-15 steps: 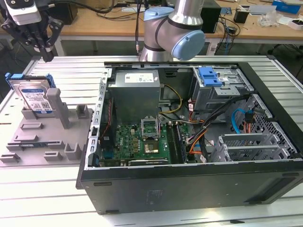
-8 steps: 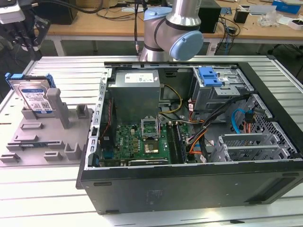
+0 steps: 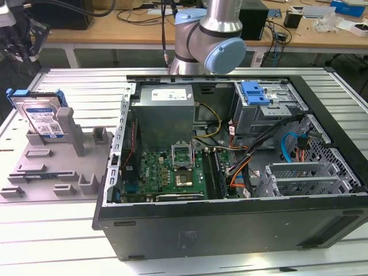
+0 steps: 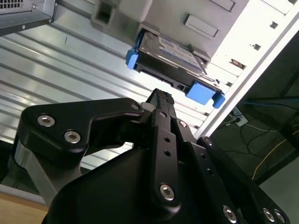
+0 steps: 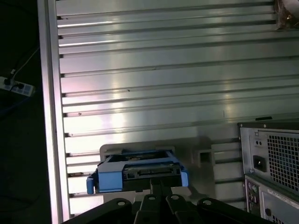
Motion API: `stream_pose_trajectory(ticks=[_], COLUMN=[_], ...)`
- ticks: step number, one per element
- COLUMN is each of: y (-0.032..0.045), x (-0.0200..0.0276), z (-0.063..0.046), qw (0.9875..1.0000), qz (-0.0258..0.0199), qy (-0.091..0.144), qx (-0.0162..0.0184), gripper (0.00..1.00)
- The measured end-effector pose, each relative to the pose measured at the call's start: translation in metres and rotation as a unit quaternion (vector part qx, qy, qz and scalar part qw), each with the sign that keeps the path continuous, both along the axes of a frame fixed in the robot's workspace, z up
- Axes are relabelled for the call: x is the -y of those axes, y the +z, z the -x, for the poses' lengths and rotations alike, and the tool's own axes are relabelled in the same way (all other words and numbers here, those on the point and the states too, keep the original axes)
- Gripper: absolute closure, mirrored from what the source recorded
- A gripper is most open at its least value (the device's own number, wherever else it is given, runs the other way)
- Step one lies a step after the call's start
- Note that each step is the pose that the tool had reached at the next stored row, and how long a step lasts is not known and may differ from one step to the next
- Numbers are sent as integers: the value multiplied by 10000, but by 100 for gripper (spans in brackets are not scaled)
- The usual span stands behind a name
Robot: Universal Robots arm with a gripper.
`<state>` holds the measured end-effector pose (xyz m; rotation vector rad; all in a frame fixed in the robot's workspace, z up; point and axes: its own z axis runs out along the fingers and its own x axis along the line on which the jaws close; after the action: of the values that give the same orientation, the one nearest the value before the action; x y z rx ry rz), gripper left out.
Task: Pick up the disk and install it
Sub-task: 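Reach for the disk, then pick up the disk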
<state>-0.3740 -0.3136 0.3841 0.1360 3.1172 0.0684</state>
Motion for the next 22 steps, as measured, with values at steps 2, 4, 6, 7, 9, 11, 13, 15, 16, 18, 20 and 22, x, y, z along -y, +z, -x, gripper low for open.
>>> stream_pose_trajectory(ticks=[2, 4, 6, 7, 9, 11, 13, 15, 16, 18, 20, 22], y=[-3, -7, -10, -11, -13, -15, -16, -15, -16, -15, -15, -15], x=[-9, -20, -31, -36, -46, -58, -60, -60, -60, -60, -60, -60], z=[59, 132, 193, 220, 281, 355, 372, 381, 391, 393, 395, 397], qw=[10000, 10000, 10000, 10000, 10000, 10000, 10000, 10000, 10000, 10000, 10000, 10000], qz=[0, 0, 0, 0, 0, 0, 0, 0, 0, 0, 0, 0], qy=[-10, -21, -30, -33, -39, -44, -46, -46, -46, -46, -46, -46], qx=[-1, -1, -1, -1, -1, -1, -1, -2, -1, -1, -2, -1], gripper=[89, 89, 89, 89, 89, 89, 89, 89, 89, 89, 89, 89])
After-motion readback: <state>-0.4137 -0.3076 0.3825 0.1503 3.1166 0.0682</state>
